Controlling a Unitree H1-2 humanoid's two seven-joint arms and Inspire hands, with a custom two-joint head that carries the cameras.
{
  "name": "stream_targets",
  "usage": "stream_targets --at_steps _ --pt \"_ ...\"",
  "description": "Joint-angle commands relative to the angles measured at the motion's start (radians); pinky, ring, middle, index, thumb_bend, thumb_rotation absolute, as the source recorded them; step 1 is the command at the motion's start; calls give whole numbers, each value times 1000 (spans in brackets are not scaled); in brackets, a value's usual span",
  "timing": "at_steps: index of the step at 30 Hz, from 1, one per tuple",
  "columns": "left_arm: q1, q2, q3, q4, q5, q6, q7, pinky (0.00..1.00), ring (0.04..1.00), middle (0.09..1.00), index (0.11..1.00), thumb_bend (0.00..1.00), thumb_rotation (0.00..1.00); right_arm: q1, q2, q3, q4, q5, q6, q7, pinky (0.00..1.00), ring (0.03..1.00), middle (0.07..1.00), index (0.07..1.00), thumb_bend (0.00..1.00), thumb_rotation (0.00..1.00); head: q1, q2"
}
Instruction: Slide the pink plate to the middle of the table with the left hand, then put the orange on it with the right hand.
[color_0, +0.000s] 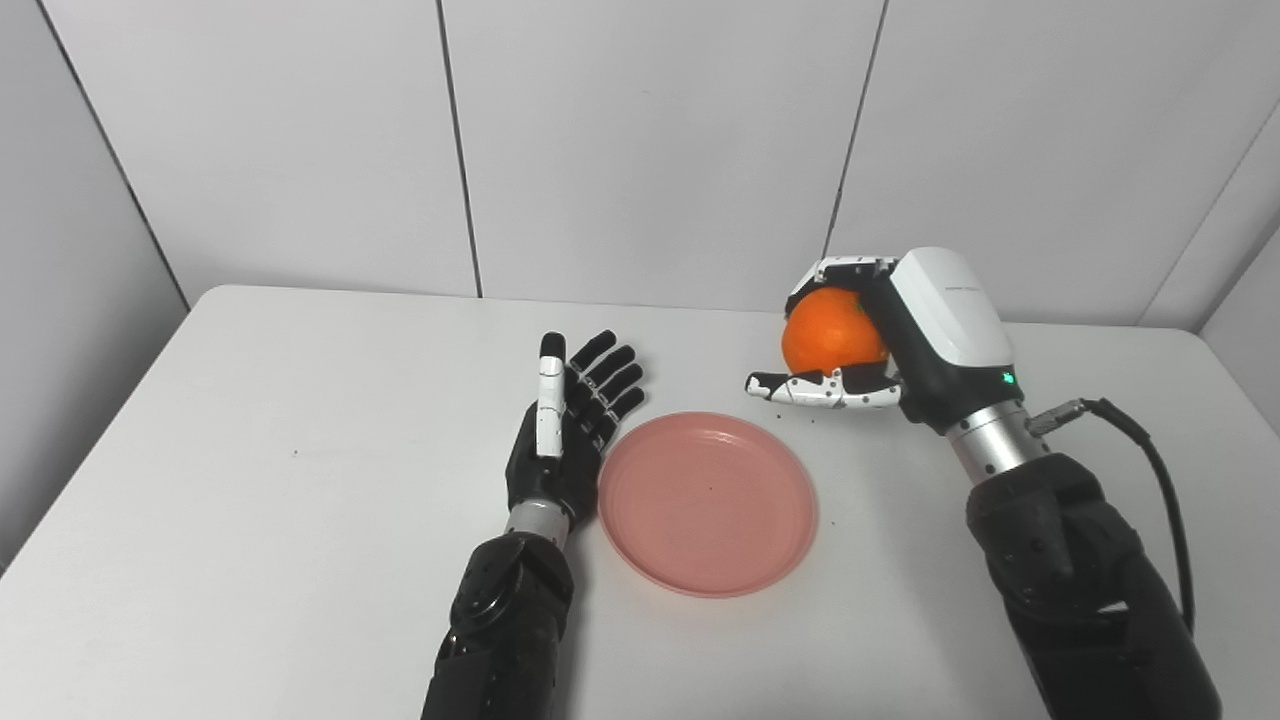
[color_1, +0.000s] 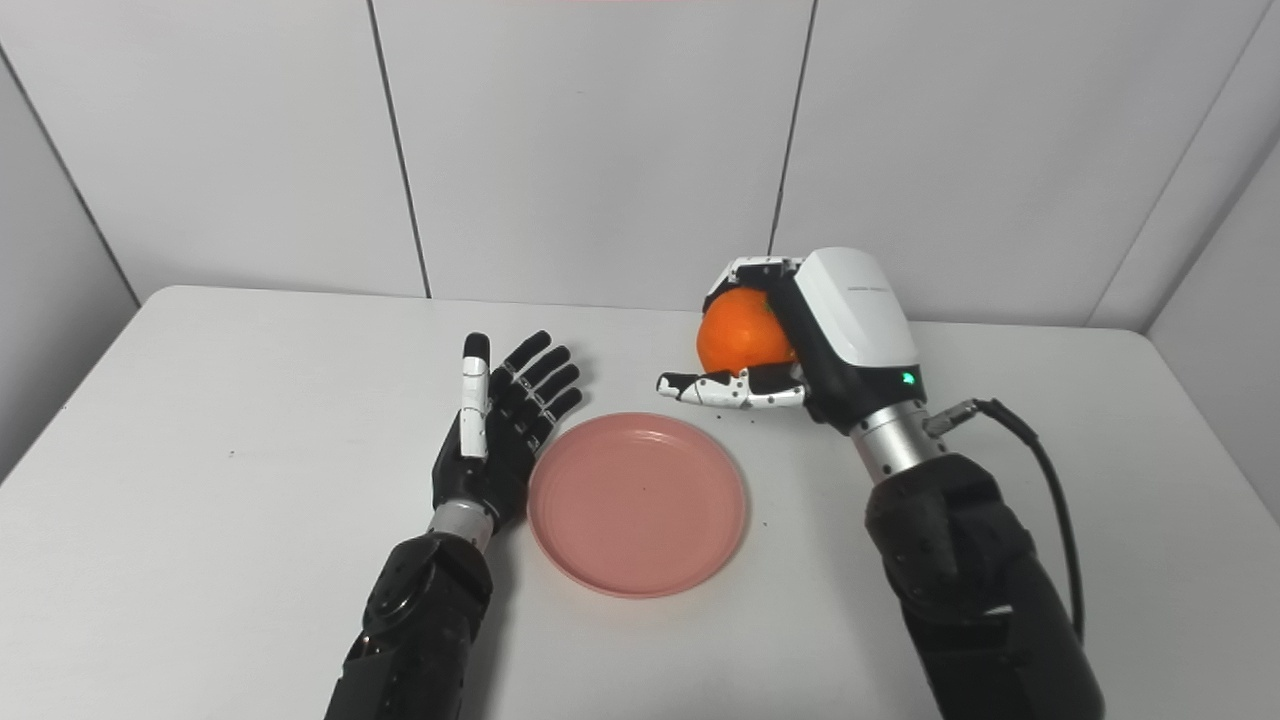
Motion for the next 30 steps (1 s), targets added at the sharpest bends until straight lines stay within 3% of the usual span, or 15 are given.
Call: stream_targets --at_steps 1,4,9,12,17,22,30 --pt "61 -59 8 39 6 73 51 821 785 741 707 830 791 -47 1 0 6 11 -64 -27 75 126 192 241 506 400 0 -1" --pt "61 -62 10 38 2 73 54 818 782 741 707 834 783 -44 5 24 31 -5 -68 -27 91 145 218 299 508 423 0 -1" --pt "61 -61 9 36 7 71 58 816 785 735 712 834 787 -34 22 66 68 -29 -72 -26 85 137 204 234 521 427 -5 1" --pt "61 -63 10 32 6 75 62 816 791 728 707 837 784 -30 33 92 96 -43 -79 -26 89 142 210 244 519 455 -10 2" --pt "60 -66 10 32 3 79 64 847 792 723 702 836 788 -30 40 121 159 -58 -103 -48 91 141 202 228 527 415 -10 2" --pt "60 -66 9 33 2 79 64 866 793 733 709 833 787 -18 48 153 198 -99 -100 -59 124 181 249 306 515 448 -10 5" --pt "55 -59 11 45 -2 73 58 880 795 765 737 830 794 -3 62 197 215 -115 -98 -39 148 204 270 325 513 463 -15 4"
